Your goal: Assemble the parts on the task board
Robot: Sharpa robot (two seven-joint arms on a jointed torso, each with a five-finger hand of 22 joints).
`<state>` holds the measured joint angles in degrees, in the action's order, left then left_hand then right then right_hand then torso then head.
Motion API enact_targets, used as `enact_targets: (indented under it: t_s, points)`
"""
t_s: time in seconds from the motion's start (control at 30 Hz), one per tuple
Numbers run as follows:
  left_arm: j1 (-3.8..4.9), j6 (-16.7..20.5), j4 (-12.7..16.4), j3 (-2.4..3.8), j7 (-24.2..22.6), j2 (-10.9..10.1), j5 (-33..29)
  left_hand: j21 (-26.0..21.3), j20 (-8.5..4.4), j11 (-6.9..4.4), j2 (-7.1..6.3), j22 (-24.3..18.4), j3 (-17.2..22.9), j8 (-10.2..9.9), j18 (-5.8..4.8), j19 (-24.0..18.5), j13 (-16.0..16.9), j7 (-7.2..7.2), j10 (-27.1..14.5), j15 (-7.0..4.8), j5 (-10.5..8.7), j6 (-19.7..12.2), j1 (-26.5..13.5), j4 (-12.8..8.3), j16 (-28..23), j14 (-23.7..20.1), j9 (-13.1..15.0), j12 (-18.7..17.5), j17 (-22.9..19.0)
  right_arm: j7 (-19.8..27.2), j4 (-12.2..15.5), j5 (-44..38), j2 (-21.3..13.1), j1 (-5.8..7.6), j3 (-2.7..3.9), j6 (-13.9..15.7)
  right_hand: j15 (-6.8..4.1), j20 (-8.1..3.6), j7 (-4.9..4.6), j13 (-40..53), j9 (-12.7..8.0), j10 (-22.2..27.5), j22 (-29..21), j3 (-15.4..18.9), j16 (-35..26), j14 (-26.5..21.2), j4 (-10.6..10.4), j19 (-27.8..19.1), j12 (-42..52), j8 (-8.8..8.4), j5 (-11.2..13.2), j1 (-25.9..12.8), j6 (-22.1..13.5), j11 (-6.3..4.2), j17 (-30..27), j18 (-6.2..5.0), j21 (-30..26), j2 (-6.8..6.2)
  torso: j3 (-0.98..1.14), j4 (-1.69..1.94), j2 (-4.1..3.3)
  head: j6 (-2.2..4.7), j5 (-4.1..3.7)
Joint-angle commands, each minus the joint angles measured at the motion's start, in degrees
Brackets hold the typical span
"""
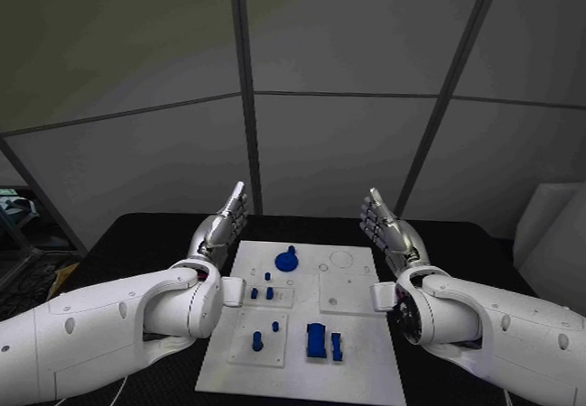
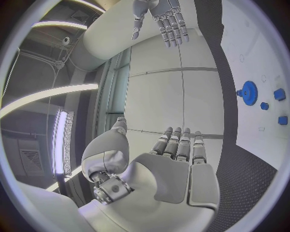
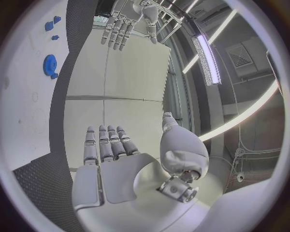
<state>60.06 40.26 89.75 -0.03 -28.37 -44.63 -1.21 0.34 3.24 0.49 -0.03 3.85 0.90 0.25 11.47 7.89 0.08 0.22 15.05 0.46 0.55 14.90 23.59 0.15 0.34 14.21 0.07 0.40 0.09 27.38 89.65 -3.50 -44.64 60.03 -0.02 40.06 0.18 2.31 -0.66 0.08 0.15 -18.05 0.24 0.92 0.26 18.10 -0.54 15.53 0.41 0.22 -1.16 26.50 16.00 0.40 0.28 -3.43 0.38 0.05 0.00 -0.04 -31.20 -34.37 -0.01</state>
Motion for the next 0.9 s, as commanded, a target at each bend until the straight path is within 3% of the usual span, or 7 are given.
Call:
enact_targets:
  t_s: [0.03, 0.27, 0.3, 0.77, 0.8, 0.83, 0.9]
  points:
    - [0.1, 3.9, 0.2, 0.03, -1.4, -0.1, 1.2, -0.3, -3.24, -0.49, 0.03, -3.8, -0.9, -0.3, -3.44, -2.6, -0.1, -0.22, -4.9, -0.46, -0.55, -4.9, -7.8, -0.2, -0.3, -4.7, -0.1, -0.4, -0.1, 2.4, 0.3, 3.5, -0.1, 0.13, 0.02, 4.1, -0.18, -2.31, 0.66, -0.1, -0.2, 5.9, -0.2, -0.9, -0.3, -5.9, 0.5, -5.0, -0.4, -0.22, 1.2, -8.7, -5.2, -0.4, -0.3, 3.43, -0.4, -0.05, 0.0, 0.04, 0.02, -0.01, 0.01]
    - [0.1, 3.9, 0.2, 0.03, -1.4, -0.1, 1.2, -0.3, -3.24, -0.49, 0.03, -3.8, -0.9, -0.3, -3.45, -3.8, -0.1, -0.22, -7.1, -0.46, -0.55, -7.1, -11.2, -0.2, -0.3, -6.8, -0.1, -0.4, -0.1, 2.4, 0.3, 3.5, -0.1, 0.13, 0.02, 4.1, -0.18, -2.31, 0.66, -0.1, -0.2, 8.6, -0.2, -0.9, -0.3, -8.6, 0.5, -7.4, -0.4, -0.22, 1.2, -12.6, -7.6, -0.4, -0.3, 3.43, -0.4, -0.05, 0.0, 0.04, 0.02, -0.01, 0.01]
    - [0.1, 3.9, 0.2, 0.03, -1.4, -0.1, 1.2, -0.3, -3.24, -0.49, 0.03, -3.8, -0.9, -0.3, -3.44, -7.9, -0.1, -0.22, -7.5, -0.46, -0.55, -7.4, -11.7, -0.2, -0.3, -7.1, -0.1, -0.4, -0.1, 2.4, 0.3, 3.5, -0.1, 0.13, 0.02, 4.1, -0.18, -2.31, 0.66, -0.1, -0.2, 9.0, -0.2, -0.9, -0.3, -9.0, 0.5, -7.7, -0.4, -0.22, 1.2, -13.2, -7.9, -0.4, -0.3, 3.43, -0.4, -0.05, 0.0, 0.04, 0.02, -0.01, 0.01]
    - [0.1, 3.9, 0.2, 0.03, -1.4, -0.1, 1.2, -0.3, -3.24, -0.49, 0.03, -3.8, -0.9, -0.3, -3.45, -7.9, -0.1, -0.22, -10.8, -0.46, -0.55, -10.5, -17.0, -0.2, -0.3, -10.1, -0.1, -0.4, -0.1, 2.4, 0.3, 3.5, -0.1, 0.13, 0.02, 4.1, -0.18, -2.31, 0.66, -0.1, -0.2, 12.9, -0.2, -0.9, -0.3, -12.9, 0.5, -10.9, -0.4, -0.22, 1.2, -19.0, -11.4, -0.4, -0.3, 3.43, -0.4, -0.05, 0.0, 0.04, 0.02, -0.01, 0.01]
    - [0.1, 3.9, 0.2, 0.03, -1.4, -0.1, 1.2, -0.3, -3.24, -0.49, 0.03, -3.8, -0.9, -0.3, -3.44, -7.9, -0.1, -0.22, -10.9, -0.46, -0.55, -10.8, -17.2, -0.2, -0.3, -14.2, -0.1, -0.4, -0.1, 2.4, 0.3, 3.5, -0.1, 0.13, 0.02, 4.1, -0.18, -2.31, 0.66, -0.1, -0.2, 13.0, -0.2, -0.9, -0.3, -13.1, 0.5, -11.2, -0.4, -0.22, 1.2, -19.3, -11.5, -0.4, -0.3, 3.43, -0.4, -0.05, 0.0, 0.04, 0.02, -0.01, 0.01]
    - [0.1, 3.9, 0.2, 0.03, -1.4, -0.1, 1.2, -0.3, -3.24, -0.49, 0.03, -3.8, -0.9, -0.3, -3.43, -7.9, -0.1, -0.22, -15.0, -0.46, -0.55, -14.9, -18.4, -0.2, -0.3, -14.2, -0.1, -0.4, -0.1, 2.4, 0.3, 3.5, -0.1, 0.13, 0.02, 4.1, -0.18, -2.31, 0.66, -0.1, -0.2, 13.2, -0.2, -0.9, -0.3, -13.2, 0.5, -11.3, -0.4, -0.22, 1.2, -19.6, -11.6, -0.4, -0.3, 3.43, -0.4, -0.05, 0.0, 0.04, 0.02, -0.01, 0.01]
    - [0.1, 3.9, 0.2, 0.03, -1.4, -0.1, 1.2, -0.3, -3.24, -0.49, 0.03, -3.8, -0.9, -0.3, -3.43, -7.9, -0.1, -0.22, -15.0, -0.46, -0.55, -14.9, -23.6, -0.2, -0.3, -14.2, -0.1, -0.4, -0.1, 2.4, 0.3, 3.5, -0.1, 0.13, 0.02, 4.1, -0.18, -2.31, 0.66, -0.1, -0.2, 13.5, -0.2, -0.9, -0.3, -13.6, 0.5, -15.5, -0.4, -0.22, 1.2, -20.0, -16.0, -0.4, -0.3, 3.43, -0.4, -0.05, 0.0, 0.04, 0.02, -0.01, 0.01]
